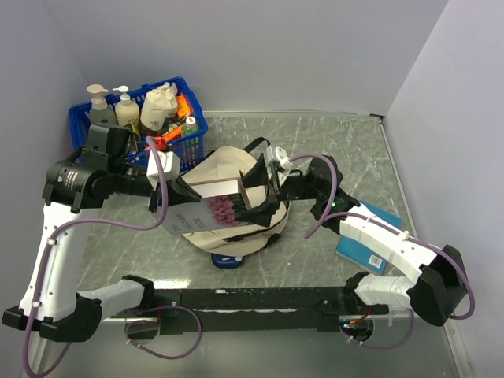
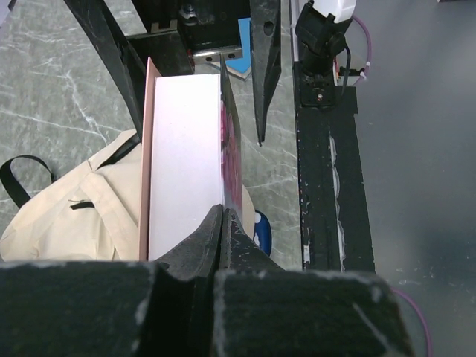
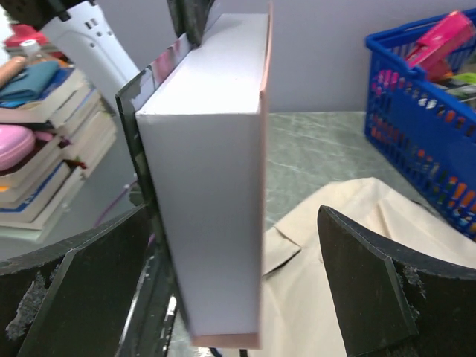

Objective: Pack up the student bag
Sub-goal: Pick up the book from the center of the board.

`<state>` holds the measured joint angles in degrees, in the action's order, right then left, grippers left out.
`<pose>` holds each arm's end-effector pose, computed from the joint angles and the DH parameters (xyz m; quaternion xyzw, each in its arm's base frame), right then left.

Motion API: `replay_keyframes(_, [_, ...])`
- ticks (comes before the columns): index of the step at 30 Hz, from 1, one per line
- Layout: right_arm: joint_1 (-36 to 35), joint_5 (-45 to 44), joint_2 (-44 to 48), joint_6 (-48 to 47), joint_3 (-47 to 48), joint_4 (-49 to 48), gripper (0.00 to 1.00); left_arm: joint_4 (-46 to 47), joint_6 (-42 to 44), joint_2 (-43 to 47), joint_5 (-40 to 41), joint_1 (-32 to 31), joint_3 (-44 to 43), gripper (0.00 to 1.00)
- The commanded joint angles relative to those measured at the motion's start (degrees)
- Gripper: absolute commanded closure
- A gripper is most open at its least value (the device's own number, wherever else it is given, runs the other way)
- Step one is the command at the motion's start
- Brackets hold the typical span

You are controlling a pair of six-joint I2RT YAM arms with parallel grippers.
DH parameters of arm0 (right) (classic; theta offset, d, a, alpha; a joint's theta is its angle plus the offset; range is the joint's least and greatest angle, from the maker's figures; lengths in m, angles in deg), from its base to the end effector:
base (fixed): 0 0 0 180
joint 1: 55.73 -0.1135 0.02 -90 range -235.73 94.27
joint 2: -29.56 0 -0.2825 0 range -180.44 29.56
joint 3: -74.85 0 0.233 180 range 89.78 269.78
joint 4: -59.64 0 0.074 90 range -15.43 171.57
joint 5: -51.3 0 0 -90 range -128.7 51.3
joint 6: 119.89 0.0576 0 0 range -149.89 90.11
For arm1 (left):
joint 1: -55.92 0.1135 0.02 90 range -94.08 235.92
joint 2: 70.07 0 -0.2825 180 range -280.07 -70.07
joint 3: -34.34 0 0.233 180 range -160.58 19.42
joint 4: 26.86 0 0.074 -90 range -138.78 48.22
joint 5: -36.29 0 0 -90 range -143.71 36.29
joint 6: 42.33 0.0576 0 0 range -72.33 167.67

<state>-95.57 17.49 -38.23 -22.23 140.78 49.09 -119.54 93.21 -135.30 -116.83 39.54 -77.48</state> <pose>0.1620 0.1975 0.3835 -0.5026 0.4532 0.5504 0.4890 0.1113 -0.0863 0.4672 0.5744 0.5770 -0.3896 0.4305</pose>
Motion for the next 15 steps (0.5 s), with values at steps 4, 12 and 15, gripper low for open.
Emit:
replay_keyframes(4, [-1.91,2.18,-2.08,4.63,3.13,-8.79,0.07,4.10,-3.78,-1.12,-1.40,-0.32,-2.59,0.99])
replay_keyframes(12, [-3.50,-0.99,-4.11,2.10,6.74,-1.25,0.53,9.47,-7.57,-1.21,-0.88,-0.41,-2.50,0.99])
replay_keyframes(15, [-3.50,-3.79,-2.62,0.08,7.27,3.66,0.84,13.92,-11.16,-0.34,1.75,-0.41,-0.32,0.83])
